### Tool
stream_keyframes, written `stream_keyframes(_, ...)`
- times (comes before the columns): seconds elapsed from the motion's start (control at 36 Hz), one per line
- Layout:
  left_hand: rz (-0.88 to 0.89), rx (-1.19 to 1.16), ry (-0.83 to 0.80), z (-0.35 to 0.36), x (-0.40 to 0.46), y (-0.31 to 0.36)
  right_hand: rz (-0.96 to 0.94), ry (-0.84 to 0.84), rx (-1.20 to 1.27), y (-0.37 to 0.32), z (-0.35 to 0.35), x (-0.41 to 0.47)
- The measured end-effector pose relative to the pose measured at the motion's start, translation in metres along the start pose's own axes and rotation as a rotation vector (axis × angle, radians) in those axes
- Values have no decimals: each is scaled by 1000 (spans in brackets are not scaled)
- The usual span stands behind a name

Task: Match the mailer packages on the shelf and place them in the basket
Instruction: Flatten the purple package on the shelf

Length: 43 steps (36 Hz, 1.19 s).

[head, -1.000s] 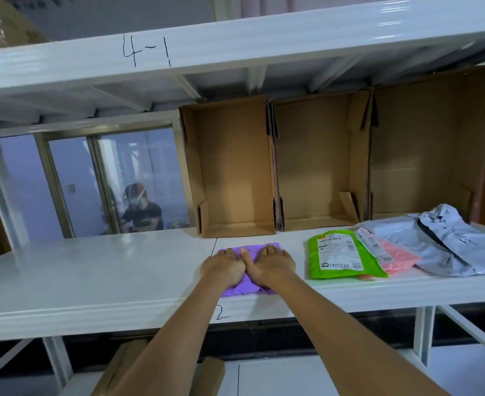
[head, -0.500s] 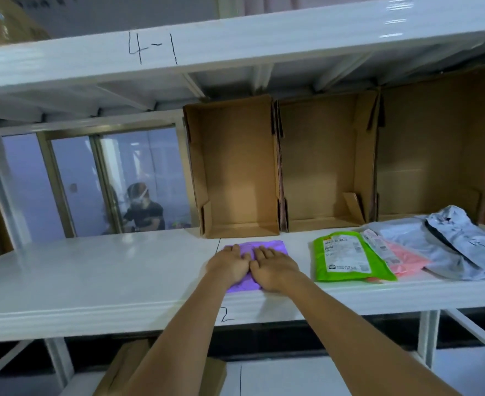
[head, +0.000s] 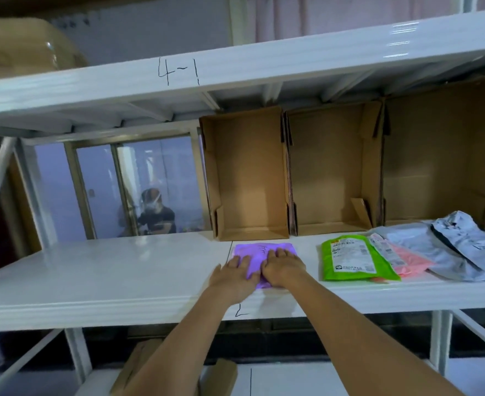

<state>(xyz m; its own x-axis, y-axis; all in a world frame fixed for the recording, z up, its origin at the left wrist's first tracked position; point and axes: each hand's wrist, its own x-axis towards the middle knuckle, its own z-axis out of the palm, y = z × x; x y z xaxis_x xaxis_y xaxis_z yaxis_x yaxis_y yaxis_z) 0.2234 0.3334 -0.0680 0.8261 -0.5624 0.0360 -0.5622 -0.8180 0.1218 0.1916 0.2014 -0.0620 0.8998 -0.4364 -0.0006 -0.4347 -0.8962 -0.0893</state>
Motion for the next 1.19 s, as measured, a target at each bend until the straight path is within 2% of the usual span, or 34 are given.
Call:
stream_keyframes(0.14,-8,18,-25,-1,-12,-1,-2,9,-10,-6,3,-2)
stream_keyframes(0.31,-26,5,-36,-6,-13,-3,-97,14,40,10,-2,-28)
stream_keyframes(0.47,-87,-155,-83,-29,-6,3,-86,-89,83,9,-19,-34)
stream_keyframes(0.56,-107,-135,21,-42,3,7,-76,40,134,8,-34,-29)
stream_keyframes(0.64,-78,-184,130,-43,13,16,-98,168,193,8,-37,-17)
stream_keyframes(0.69,-33,-173,136,-40,21,22,-129,192,221,6,-32,-8)
stream_keyframes(0.81,85,-127,123,-23,42,28,-174,181,254,10,-15,9)
stream_keyframes(0.97,155,-189,101,-10,65,21,-169,159,255,16,-1,25)
stream_keyframes(1.19,129,-107,32,-13,70,21,-182,106,106,20,1,34)
